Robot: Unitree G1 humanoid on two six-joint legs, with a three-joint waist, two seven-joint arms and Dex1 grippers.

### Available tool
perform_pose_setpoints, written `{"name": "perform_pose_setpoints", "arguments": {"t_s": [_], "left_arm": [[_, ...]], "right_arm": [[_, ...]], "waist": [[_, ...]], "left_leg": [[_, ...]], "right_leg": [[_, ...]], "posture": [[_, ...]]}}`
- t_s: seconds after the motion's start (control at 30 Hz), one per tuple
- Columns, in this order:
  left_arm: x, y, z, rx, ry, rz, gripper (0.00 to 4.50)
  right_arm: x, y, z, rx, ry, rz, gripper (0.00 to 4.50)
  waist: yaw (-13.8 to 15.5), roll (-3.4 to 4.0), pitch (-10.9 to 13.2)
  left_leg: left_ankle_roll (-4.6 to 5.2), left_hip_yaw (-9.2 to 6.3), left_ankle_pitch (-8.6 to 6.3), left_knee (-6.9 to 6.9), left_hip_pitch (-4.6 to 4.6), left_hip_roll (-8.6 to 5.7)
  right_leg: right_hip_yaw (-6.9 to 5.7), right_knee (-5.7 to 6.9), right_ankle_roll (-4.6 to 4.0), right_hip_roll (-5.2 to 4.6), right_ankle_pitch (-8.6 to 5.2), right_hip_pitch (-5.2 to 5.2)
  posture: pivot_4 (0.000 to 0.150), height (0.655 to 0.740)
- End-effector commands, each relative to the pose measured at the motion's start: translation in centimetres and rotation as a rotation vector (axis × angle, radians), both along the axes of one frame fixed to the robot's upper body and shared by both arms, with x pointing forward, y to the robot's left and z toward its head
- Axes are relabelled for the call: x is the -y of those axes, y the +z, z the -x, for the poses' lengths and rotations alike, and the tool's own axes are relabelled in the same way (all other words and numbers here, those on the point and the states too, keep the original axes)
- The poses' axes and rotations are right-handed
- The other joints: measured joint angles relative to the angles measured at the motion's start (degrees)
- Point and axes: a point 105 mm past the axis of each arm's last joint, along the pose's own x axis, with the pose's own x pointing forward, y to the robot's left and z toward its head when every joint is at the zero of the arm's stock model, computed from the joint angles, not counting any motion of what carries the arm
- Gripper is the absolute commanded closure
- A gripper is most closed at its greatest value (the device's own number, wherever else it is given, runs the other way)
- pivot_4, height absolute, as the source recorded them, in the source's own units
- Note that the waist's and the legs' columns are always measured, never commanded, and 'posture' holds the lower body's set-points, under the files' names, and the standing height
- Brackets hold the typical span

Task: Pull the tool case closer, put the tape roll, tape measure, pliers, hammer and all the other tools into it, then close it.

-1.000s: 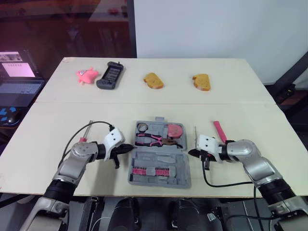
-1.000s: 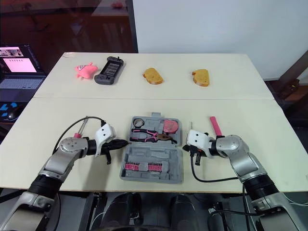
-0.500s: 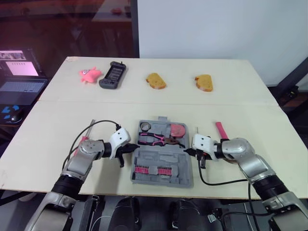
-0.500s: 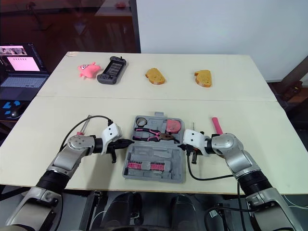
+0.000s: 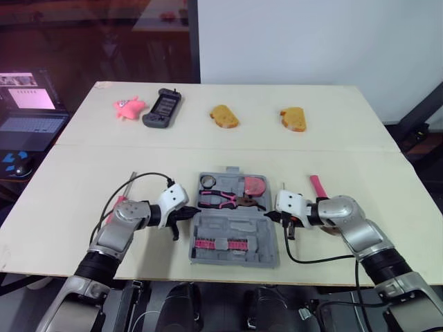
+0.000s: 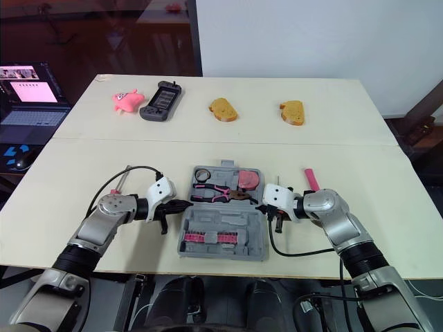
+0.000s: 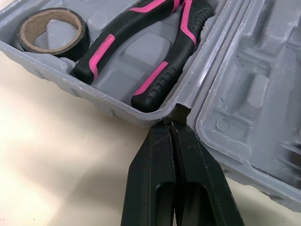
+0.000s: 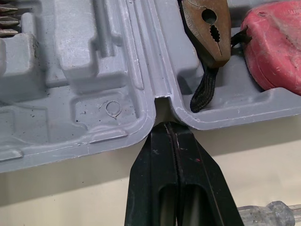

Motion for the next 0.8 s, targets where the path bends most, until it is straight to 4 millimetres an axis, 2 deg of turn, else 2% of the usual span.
{"name": "perform_pose_setpoints", "arguments": {"t_s": [0.03,0.27,0.43,0.5,0.63,0.8], "left_arm": [[0.9,0.4,0.5,0.012,-0.04,0.018,4.43],[-2.5,0.9,0.1,0.025,0.037,-0.026,4.43],[-4.2,2.1,-0.1,0.049,0.072,-0.028,4.43],[-4.7,2.7,-0.2,0.061,0.085,-0.009,4.43],[-6.2,4.5,0.5,0.091,0.074,0.008,4.43],[-8.3,7.5,1.5,0.121,0.061,0.048,4.43]], "right_arm": [[-0.3,0.3,0.0,0.027,0.013,-0.003,4.5],[2.8,1.1,0.0,0.05,-0.04,0.014,4.5],[3.2,3.4,0.1,0.083,-0.034,-0.056,4.5],[3.3,4.5,0.2,0.094,-0.04,-0.105,4.5],[5.4,7.2,1.1,0.097,-0.065,-0.136,4.5],[8.1,8.8,2.6,0.07,-0.128,-0.148,4.5]], "waist": [[0.0,0.0,0.0],[0.0,0.0,0.0],[-0.2,0.0,0.0],[-0.5,0.0,0.0],[-0.7,0.0,0.0],[-0.9,0.0,0.0]], "left_leg": [[0.0,0.0,0.0,0.0,0.0,0.0],[-0.02,0.02,0.01,-0.01,0.0,0.0],[0.01,0.0,-0.01,-0.02,0.0,0.03],[0.01,0.0,-0.01,-0.03,0.0,0.03],[0.0,0.0,0.0,-0.03,-0.04,0.03],[0.03,-0.02,-0.03,-0.06,-0.03,0.08]], "right_leg": [[0.0,0.0,0.0,0.0,0.0,0.0],[0.0,-0.01,0.0,0.0,0.0,-0.02],[0.0,0.0,0.0,0.01,0.0,-0.04],[0.0,0.0,-0.01,0.01,0.0,-0.05],[0.0,-0.02,0.0,0.0,-0.01,-0.05],[0.0,-0.02,-0.01,-0.02,-0.01,-0.07]], "posture": [[0.15,0.7188],[0.15,0.7188],[0.15,0.7188],[0.15,0.7188],[0.15,0.7188],[0.15,0.7188]]}}
